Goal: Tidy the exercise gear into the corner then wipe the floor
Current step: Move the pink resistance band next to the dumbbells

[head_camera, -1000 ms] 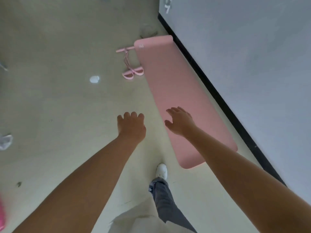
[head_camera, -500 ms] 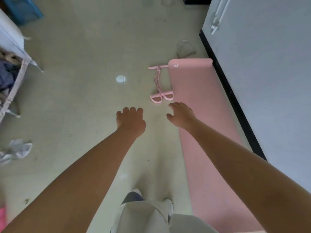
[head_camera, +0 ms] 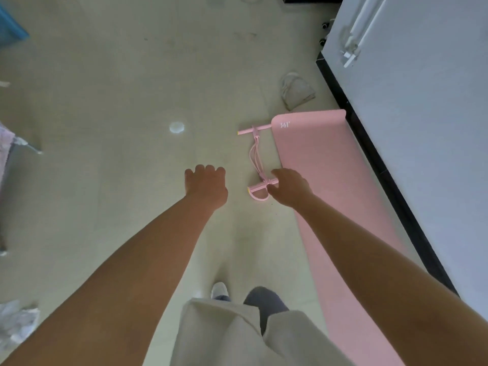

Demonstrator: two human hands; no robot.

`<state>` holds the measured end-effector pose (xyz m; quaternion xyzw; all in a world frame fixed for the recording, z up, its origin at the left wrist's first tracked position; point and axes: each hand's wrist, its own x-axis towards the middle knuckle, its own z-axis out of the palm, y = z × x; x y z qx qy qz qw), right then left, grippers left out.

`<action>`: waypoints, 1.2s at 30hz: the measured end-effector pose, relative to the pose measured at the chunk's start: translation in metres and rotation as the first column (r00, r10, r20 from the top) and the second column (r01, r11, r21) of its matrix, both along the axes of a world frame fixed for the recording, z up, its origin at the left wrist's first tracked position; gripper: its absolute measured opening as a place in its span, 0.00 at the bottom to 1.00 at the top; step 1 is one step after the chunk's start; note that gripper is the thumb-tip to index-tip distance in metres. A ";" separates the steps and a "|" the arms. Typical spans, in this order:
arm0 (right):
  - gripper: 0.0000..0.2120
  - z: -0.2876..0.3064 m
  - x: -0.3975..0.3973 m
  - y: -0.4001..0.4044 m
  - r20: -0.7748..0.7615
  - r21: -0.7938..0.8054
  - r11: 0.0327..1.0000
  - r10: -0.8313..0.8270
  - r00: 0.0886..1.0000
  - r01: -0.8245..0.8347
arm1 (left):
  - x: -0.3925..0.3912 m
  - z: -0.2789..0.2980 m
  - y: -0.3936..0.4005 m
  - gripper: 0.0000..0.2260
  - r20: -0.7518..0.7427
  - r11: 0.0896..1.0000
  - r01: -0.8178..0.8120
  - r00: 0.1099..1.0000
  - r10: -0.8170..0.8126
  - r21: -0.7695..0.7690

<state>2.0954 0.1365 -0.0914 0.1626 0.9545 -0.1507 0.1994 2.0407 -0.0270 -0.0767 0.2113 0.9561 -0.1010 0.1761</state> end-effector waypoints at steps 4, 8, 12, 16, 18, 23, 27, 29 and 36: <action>0.22 -0.007 -0.068 0.017 0.053 -0.035 0.998 -0.051 0.997 0.052 | -0.080 -0.010 0.023 0.16 0.039 0.997 0.076 0.996 -0.077 0.013; 0.22 -0.025 -0.141 0.050 0.059 -0.064 0.992 -0.108 0.992 0.112 | -0.165 -0.021 0.058 0.17 0.055 0.986 0.164 0.985 -0.165 0.029; 0.24 -0.047 -0.220 0.092 0.065 -0.123 0.971 -0.196 0.978 0.203 | -0.260 -0.028 0.110 0.18 0.061 0.975 0.219 0.974 -0.220 0.030; 0.24 -0.056 -0.283 0.133 0.100 -0.168 0.936 -0.298 0.949 0.311 | -0.337 -0.030 0.161 0.20 0.089 0.954 0.299 0.950 -0.298 0.002; 0.24 -0.057 -0.306 0.149 0.121 -0.184 0.911 -0.351 0.929 0.368 | -0.368 -0.030 0.182 0.20 0.100 0.935 0.353 0.931 -0.350 -0.016; 0.25 -0.073 -0.350 0.193 0.169 -0.210 0.817 -0.510 0.843 0.537 | -0.443 -0.048 0.243 0.21 0.158 0.850 0.519 0.850 -0.502 -0.092; 0.25 -0.101 -0.375 0.219 0.223 -0.218 0.683 -0.661 0.717 0.697 | -0.494 -0.076 0.299 0.19 0.227 0.727 0.676 0.731 -0.643 -0.120; 0.24 -0.117 -0.385 0.227 0.270 -0.217 0.577 -0.740 0.616 0.788 | -0.515 -0.089 0.323 0.17 0.253 0.650 0.751 0.654 -0.712 -0.112; 0.21 -0.193 -0.430 0.217 0.482 -0.141 0.247 -0.829 0.285 0.959 | -0.590 -0.167 0.395 0.17 0.367 0.392 0.910 0.413 -0.834 -0.134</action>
